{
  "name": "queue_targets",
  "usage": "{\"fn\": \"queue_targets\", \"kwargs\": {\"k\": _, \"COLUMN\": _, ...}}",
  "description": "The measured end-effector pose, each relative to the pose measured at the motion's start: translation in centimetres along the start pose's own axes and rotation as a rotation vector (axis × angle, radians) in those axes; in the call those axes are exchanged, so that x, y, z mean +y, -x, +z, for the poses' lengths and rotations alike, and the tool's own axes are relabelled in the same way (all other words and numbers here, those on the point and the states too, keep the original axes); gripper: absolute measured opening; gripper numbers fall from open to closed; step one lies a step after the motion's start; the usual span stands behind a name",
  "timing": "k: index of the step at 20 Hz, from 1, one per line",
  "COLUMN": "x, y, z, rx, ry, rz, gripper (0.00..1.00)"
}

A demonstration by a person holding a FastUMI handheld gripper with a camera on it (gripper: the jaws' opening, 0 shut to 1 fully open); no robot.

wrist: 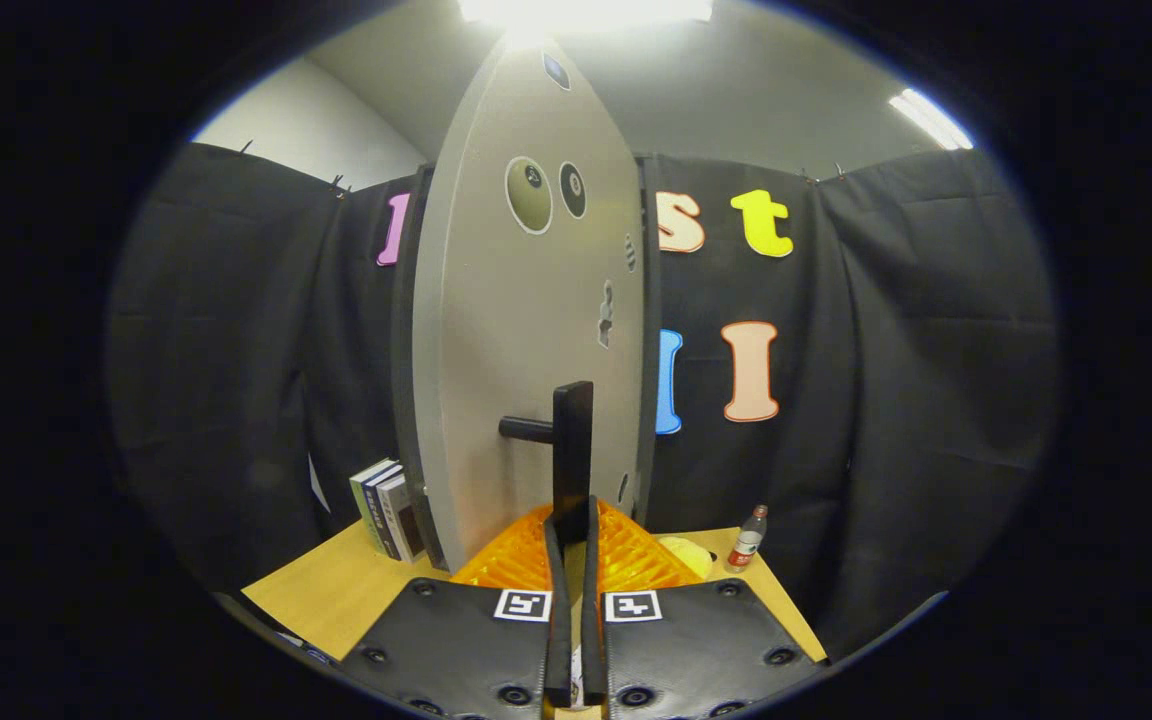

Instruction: Open the shoe cabinet door, grab the shoes and put them into the shoe cabinet, then close the shoe cabinet door.

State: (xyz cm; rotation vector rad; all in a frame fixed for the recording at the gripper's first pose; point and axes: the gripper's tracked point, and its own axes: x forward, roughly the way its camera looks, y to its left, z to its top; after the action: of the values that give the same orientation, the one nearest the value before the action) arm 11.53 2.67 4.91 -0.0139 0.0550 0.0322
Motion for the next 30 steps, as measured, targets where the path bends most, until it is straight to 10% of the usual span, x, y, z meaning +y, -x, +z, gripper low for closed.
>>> {"fn": "queue_targets", "kwargs": {"k": 6, "x": -3.2, "y": 0.0, "z": 0.2, "rx": -0.026, "ry": -0.004, "rz": -0.095, "gripper": 0.05}}
{"fn": "queue_targets", "kwargs": {"k": 15, "x": -2.9, "y": -0.6, "z": 0.8, "rx": -0.070, "ry": -0.043, "rz": -0.013, "gripper": 0.14}}
{"fn": "queue_targets", "kwargs": {"k": 24, "x": -3.9, "y": 0.8, "z": 0.0, "rx": -0.029, "ry": -0.118, "rz": -0.152, "gripper": 0.98}}
{"fn": "queue_targets", "kwargs": {"k": 30, "x": -2.7, "y": 1.0, "z": 0.8, "rx": -0.049, "ry": -0.133, "rz": -0.126, "gripper": 0.98}}
